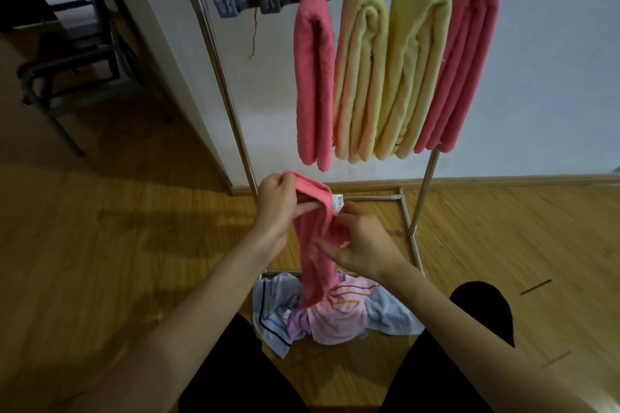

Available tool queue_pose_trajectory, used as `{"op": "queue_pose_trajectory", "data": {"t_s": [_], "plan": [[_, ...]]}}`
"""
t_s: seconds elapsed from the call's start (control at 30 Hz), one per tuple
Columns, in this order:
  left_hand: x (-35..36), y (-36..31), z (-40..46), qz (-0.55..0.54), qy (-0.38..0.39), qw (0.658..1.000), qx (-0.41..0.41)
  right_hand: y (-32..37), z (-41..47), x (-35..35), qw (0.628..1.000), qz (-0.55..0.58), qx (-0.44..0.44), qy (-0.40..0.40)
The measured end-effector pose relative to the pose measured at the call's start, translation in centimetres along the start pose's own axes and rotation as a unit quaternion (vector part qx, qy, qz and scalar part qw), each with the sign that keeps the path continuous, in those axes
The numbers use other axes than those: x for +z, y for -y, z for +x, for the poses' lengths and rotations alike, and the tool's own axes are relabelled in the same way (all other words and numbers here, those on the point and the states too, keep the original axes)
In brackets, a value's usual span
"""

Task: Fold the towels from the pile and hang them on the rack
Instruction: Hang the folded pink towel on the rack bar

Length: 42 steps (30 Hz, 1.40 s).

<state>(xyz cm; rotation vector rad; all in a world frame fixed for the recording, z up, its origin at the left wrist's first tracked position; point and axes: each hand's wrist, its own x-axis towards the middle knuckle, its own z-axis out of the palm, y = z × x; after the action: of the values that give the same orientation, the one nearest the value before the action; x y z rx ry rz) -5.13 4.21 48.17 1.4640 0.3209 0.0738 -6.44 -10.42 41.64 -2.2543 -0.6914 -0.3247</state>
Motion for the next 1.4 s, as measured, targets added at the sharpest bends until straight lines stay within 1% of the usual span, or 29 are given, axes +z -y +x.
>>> {"op": "queue_pose_trajectory", "data": {"t_s": [0.1, 0.17, 0.23, 0.33, 0.47, 0.53, 0.6, 0.67, 0.7, 0.8, 0.87, 1.0, 1.07, 1.17, 1.3, 1.4], "plan": [[0.4, -0.3, -0.2, -0.027, 0.000, 1.000, 0.000, 0.4, 0.4, 0.1, 0.999, -0.002, 0.036, -0.034], [0.5, -0.4, -0.3, -0.036, -0.002, 0.999, 0.003, 0.8, 0.5, 0.1, 0.998, 0.001, 0.040, -0.058], [0.5, -0.8, -0.3, -0.044, -0.009, 0.999, 0.009, 0.8, 0.6, 0.2, 0.998, 0.005, 0.038, -0.056], [-0.1, -1.2, 0.4, -0.047, -0.029, 0.998, 0.019, -0.2, 0.5, 0.2, 1.000, -0.004, 0.017, -0.022], [-1.4, -1.5, 1.3, 0.000, -0.041, 0.999, 0.026, -1.5, 0.4, -0.6, 0.997, -0.024, -0.030, 0.059], [-2.2, -1.4, 1.5, 0.049, -0.031, 0.998, 0.033, -2.0, 0.6, -1.1, 0.994, -0.044, -0.052, 0.082], [-3.3, -1.3, 2.0, 0.131, -0.017, 0.990, 0.039, -2.2, 1.0, -1.7, 0.991, -0.062, -0.065, 0.096], [-4.5, -1.3, 2.4, 0.244, 0.003, 0.968, 0.057, -2.5, 1.5, -2.6, 0.990, -0.070, -0.076, 0.100], [-5.1, -1.5, 2.6, 0.306, 0.020, 0.949, 0.074, -2.6, 1.7, -3.1, 0.990, -0.069, -0.077, 0.100], [-6.3, -2.1, 2.7, 0.479, 0.068, 0.866, 0.123, -3.3, 2.3, -4.4, 0.990, -0.062, -0.080, 0.101], [-6.7, -2.6, 2.7, 0.544, 0.075, 0.823, 0.146, -3.4, 2.3, -4.9, 0.989, -0.063, -0.085, 0.102], [-6.7, -3.5, 2.6, 0.608, 0.064, 0.770, 0.183, -3.4, 2.2, -5.3, 0.990, -0.044, -0.095, 0.099], [-6.5, -3.8, 2.5, 0.619, 0.046, 0.757, 0.202, -3.4, 2.2, -5.6, 0.991, -0.033, -0.099, 0.088], [-6.3, -4.3, 2.4, 0.625, 0.022, 0.750, 0.217, -3.3, 2.3, -6.2, 0.994, -0.023, -0.100, 0.045], [-6.2, -5.8, 2.0, 0.625, -0.002, 0.739, 0.251, -2.8, 3.3, -7.4, 0.995, -0.011, -0.097, -0.030], [-6.3, -7.6, 1.6, 0.612, -0.030, 0.733, 0.297, -2.3, 4.3, -8.4, 0.991, 0.022, -0.088, -0.095]]}}
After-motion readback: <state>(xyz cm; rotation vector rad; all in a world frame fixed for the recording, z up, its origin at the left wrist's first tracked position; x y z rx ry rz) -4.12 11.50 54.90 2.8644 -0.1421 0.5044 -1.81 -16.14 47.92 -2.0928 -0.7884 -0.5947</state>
